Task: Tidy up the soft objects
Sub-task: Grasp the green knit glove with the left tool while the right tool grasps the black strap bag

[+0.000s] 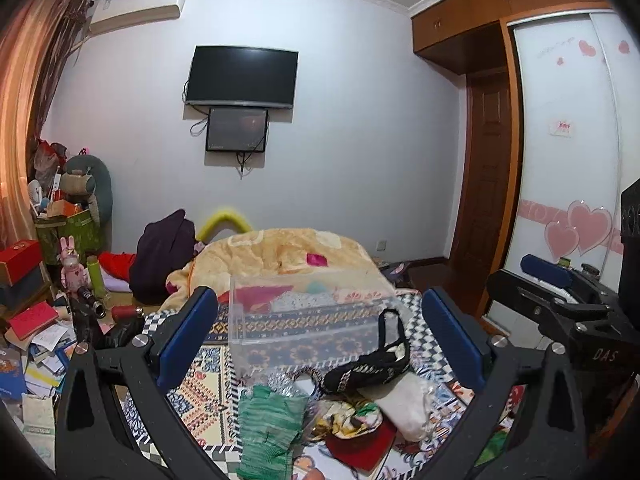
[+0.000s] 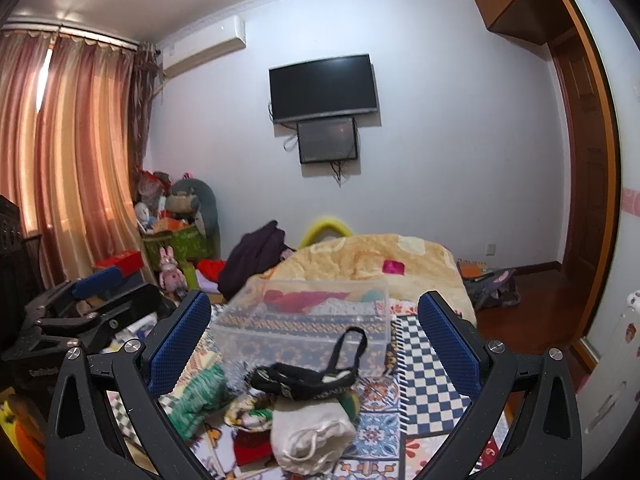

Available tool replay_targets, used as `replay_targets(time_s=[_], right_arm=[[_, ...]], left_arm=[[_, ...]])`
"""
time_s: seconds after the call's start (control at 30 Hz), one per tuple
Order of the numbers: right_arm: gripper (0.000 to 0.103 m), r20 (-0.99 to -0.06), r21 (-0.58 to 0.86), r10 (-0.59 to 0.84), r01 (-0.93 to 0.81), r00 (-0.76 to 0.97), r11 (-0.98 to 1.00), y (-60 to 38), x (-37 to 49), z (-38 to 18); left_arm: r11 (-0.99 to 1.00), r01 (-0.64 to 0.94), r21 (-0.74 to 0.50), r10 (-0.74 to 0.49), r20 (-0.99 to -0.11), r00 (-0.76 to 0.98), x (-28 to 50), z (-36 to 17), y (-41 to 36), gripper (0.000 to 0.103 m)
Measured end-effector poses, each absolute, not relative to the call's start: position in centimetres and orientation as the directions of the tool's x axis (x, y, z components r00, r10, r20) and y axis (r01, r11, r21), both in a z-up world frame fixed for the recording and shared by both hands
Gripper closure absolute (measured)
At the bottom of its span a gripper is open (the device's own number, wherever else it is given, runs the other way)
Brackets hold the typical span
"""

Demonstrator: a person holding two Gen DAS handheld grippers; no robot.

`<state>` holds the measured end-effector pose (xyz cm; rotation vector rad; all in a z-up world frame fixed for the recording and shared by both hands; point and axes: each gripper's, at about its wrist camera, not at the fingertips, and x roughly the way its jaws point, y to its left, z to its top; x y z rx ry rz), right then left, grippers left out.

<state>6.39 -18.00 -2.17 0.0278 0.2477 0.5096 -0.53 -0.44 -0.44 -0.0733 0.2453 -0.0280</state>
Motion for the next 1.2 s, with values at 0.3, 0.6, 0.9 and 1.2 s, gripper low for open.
replay_targets(time_s=[0.3, 0.6, 0.9, 1.2], right_arm=[[0.000, -0.396, 0.093, 0.459, -0.462, 0.796, 0.882, -18.0, 8.6, -7.2], [0.000, -0.488, 0.121, 0.490, -0.500, 0.723, 0.858, -17.2, 9.5, -9.9], [0.012, -0.505, 0.136, 0.547, -0.564, 0.668, 0.814, -14.6, 11.0, -10.0], [0.042, -0.580, 0.124, 0.523, -0.567, 0.625, 0.815, -12.6, 12.8, -12.1]], left_arm=[[0.999, -0.018, -0.044, -0.001, -0.397, 0.918, 1.7, -5.8, 0.7, 0.000], [0.994, -0.041, -0.099, -0.019, -0.543, 0.839, 4.2, -11.1, 3.9, 0.000], [0.987, 0.006, -0.158, -0.099, -0.587, 0.804, 4.6, -13.2, 5.2, 0.019], [0.979, 0.015, -0.204, -0.140, -0.611, 0.779, 5.3, -14.6, 5.5, 0.039]])
